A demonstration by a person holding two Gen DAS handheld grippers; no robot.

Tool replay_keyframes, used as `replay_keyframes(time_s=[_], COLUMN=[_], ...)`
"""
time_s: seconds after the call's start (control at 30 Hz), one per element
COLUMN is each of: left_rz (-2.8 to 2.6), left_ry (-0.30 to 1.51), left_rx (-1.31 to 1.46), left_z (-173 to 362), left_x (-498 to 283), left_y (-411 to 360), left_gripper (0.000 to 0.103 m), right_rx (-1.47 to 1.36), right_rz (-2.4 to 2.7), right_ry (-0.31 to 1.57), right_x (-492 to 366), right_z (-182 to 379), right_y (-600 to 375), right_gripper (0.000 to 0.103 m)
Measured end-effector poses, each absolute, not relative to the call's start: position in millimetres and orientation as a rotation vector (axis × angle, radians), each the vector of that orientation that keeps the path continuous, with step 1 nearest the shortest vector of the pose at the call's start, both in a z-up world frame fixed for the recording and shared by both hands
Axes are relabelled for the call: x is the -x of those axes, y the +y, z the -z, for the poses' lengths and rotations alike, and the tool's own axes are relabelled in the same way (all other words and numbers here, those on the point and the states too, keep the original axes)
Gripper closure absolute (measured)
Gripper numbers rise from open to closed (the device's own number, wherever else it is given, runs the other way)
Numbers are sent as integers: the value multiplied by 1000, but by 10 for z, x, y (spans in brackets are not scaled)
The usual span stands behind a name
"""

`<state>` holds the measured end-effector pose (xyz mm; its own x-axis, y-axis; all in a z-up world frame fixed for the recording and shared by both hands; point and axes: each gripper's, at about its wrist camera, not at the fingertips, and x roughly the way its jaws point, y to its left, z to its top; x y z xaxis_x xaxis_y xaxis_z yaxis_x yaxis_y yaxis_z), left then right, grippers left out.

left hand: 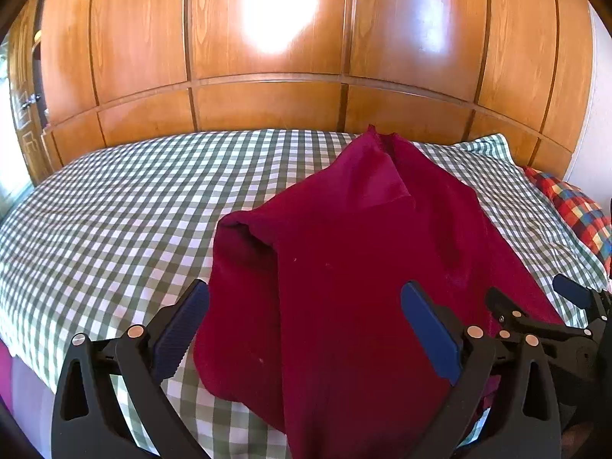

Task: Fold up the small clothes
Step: 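Move both grippers over the crumpled dark red sweater toward its hem, then grasp the sweater hem with both grippers, lift and shake it flat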

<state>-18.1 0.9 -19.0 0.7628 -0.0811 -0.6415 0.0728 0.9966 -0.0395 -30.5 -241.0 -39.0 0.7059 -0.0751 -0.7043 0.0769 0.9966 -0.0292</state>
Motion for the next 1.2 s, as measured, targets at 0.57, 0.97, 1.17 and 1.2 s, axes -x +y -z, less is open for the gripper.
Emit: replay_keyframes(time_s=[0.57, 0.97, 1.17, 1.2], left_rz=[178, 372, 476, 501], left_ry=[692, 731, 833, 849], left_rx=[-38, -162, -249, -253], left_z=[168, 338, 558, 585], left_x=[239, 360, 395, 390], left_y=[-174, -523, -669, -685], left_gripper=[4, 4, 29, 30], right_rx=[-50, -171, -317, -325], right_rz=[115, 149, -33, -50], right_ry=[797, 841, 871, 874], right_x=[273, 285, 233, 215], right_z=[432, 512, 459, 447], right_y=[-2607, -3090, -3177, -3166], right_gripper=[2, 2, 16, 23])
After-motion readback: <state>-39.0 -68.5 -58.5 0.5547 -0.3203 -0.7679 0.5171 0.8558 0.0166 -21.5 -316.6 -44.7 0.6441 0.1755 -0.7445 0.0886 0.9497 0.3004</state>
